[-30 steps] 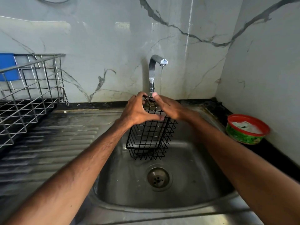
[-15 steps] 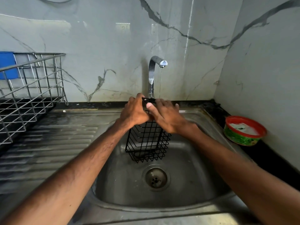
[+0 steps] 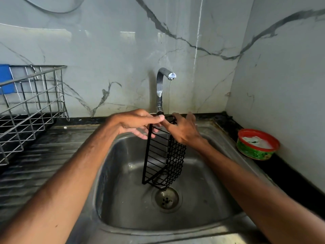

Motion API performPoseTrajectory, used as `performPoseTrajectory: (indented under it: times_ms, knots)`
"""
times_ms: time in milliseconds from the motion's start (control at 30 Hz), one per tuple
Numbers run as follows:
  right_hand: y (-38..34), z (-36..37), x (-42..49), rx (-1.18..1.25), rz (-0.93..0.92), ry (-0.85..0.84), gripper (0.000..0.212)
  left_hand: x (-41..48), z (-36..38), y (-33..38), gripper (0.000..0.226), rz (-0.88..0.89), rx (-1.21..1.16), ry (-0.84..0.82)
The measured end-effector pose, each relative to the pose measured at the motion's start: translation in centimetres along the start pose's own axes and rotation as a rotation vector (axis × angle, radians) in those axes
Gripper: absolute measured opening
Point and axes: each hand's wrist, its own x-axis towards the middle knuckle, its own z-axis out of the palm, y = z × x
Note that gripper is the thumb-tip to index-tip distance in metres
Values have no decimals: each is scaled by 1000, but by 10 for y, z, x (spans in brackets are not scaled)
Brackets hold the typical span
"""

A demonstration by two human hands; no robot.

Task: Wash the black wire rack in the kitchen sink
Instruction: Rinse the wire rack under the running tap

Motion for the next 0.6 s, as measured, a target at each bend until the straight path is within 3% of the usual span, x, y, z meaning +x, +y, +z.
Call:
performPoseTrajectory:
  times_ms: [67, 200, 367, 533, 600]
  knots:
    - [-5, 1, -4, 73, 71, -61, 110, 3, -2, -5, 57, -55, -81, 62]
    - [-20, 1, 0, 96, -70, -182, 121, 9, 7, -11, 51, -207, -237, 114]
    - [-24, -9, 6, 98, -265, -407, 95, 22, 12, -27, 29, -246, -537, 160]
    - [-22, -11, 32, 293, -233, -474, 70, 26, 29, -22, 43, -154, -834, 231]
    - [-24, -18, 36, 244, -235, -477, 40, 31, 40, -15, 44, -114, -924, 325]
